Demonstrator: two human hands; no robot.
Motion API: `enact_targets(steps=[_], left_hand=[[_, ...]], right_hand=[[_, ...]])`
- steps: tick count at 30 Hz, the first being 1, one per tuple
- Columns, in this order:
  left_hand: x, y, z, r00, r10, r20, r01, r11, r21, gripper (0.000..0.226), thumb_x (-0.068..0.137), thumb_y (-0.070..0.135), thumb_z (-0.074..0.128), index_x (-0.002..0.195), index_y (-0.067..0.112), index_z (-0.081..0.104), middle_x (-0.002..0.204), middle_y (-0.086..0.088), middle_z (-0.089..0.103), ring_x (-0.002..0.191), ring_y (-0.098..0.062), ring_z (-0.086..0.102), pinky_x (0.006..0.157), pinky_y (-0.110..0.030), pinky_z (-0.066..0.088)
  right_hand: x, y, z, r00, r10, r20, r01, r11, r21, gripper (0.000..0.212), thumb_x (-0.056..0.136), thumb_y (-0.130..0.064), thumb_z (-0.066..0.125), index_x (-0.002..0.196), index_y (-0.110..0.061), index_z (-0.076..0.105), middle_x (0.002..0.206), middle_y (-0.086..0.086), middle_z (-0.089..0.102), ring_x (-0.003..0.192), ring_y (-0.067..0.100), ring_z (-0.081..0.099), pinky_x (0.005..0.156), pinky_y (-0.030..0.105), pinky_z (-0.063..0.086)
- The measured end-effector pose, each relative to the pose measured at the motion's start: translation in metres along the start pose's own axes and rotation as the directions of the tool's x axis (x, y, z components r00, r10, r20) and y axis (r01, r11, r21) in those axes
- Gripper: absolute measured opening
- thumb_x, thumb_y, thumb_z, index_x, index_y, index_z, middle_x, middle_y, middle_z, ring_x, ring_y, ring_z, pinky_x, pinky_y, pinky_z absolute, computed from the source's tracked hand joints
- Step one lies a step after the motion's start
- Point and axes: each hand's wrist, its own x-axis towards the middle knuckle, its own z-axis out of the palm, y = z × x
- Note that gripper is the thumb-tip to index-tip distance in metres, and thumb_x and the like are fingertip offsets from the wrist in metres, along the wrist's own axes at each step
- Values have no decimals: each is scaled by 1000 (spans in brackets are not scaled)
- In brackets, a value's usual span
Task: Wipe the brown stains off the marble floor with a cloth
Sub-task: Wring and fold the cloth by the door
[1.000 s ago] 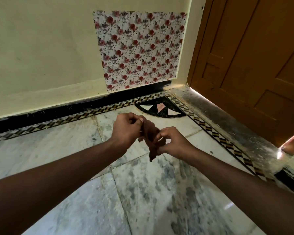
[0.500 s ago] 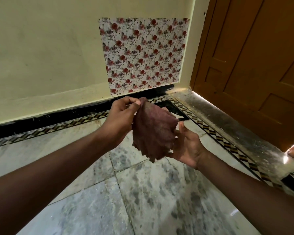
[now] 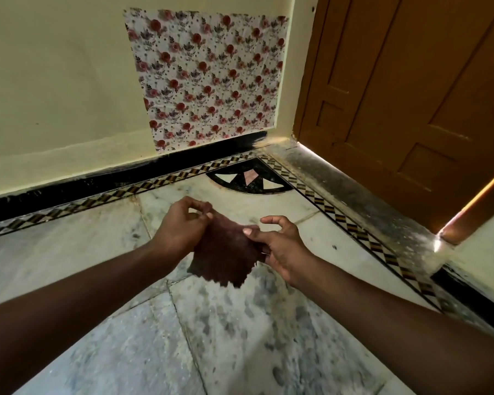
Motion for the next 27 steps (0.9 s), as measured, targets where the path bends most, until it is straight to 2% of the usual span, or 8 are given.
enact_targets(steps=[6, 10, 13, 16, 18, 20, 23, 27], left_hand=[[3, -5, 19, 998, 50, -49, -38, 976, 215, 13, 107, 19, 60, 119, 17, 61, 107, -11, 73, 93, -28, 75, 73, -53, 68], [4, -9, 23, 999, 48, 6, -49, 986, 157, 26, 105, 16, 63, 125, 24, 48, 98, -12, 76, 91, -30, 76, 79, -52, 66], [0, -7, 20, 983, 89, 159, -93, 996, 16, 6, 105, 12, 65, 110, 11, 64, 82, -15, 74, 76, -28, 71, 72, -41, 63], [-4, -8, 21, 964, 122, 236, -130, 991, 18, 10, 96, 7, 76, 102, 1, 71, 89, -21, 79, 75, -27, 75, 66, -29, 62], [-2, -9, 22, 961, 154, 231, -177, 981, 84, 21, 86, -2, 83, 103, 4, 72, 88, -17, 81, 76, -31, 79, 65, -35, 65], [5, -8, 24, 961, 218, 169, -248, 952, 181, 26, 84, -5, 84, 100, 12, 73, 81, -9, 79, 70, -23, 77, 66, -36, 65], [7, 15, 24, 933, 348, 90, -355, 851, 387, 21, 88, 0, 79, 97, 19, 75, 77, 12, 68, 63, 0, 64, 55, -9, 43], [10, 84, 11, 886, 448, 120, -450, 768, 457, 20, 93, 2, 71, 103, 18, 77, 92, 7, 63, 79, -1, 58, 67, -8, 40]], right_hand=[[-7, -7, -15, 990, -135, -40, 130, 984, -120, 35, 86, 3, 84, 113, -17, 74, 95, 13, 80, 85, 25, 78, 70, 35, 61], [-13, -14, -26, 982, -188, -20, 181, 965, -192, 42, 72, 13, 89, 107, -8, 78, 102, 17, 80, 90, 25, 79, 69, 30, 65], [-13, -15, -34, 969, -246, -30, 222, 916, -335, 43, 69, 16, 89, 103, -8, 82, 100, 11, 81, 97, 25, 79, 83, 33, 67], [-3, -12, -39, 954, -293, -67, 235, 865, -444, 37, 70, 9, 92, 96, -16, 85, 93, 4, 83, 96, 24, 79, 88, 38, 67], [5, -15, -38, 935, -348, -63, 265, 808, -526, 30, 73, 2, 93, 91, -20, 86, 88, 0, 82, 92, 19, 79, 89, 40, 66], [11, -25, -36, 920, -391, -1, 307, 723, -619, 19, 79, -4, 91, 92, -18, 86, 83, -3, 80, 84, 7, 75, 81, 30, 63], [13, -54, -26, 892, -446, 79, 352, 573, -740, 14, 86, -12, 88, 99, -12, 86, 91, -5, 67, 81, 0, 63, 69, 4, 43], [5, -128, -6, 888, -454, 75, 352, 564, -747, 11, 84, -10, 89, 91, -15, 83, 103, 0, 55, 95, 1, 53, 76, -4, 35]])
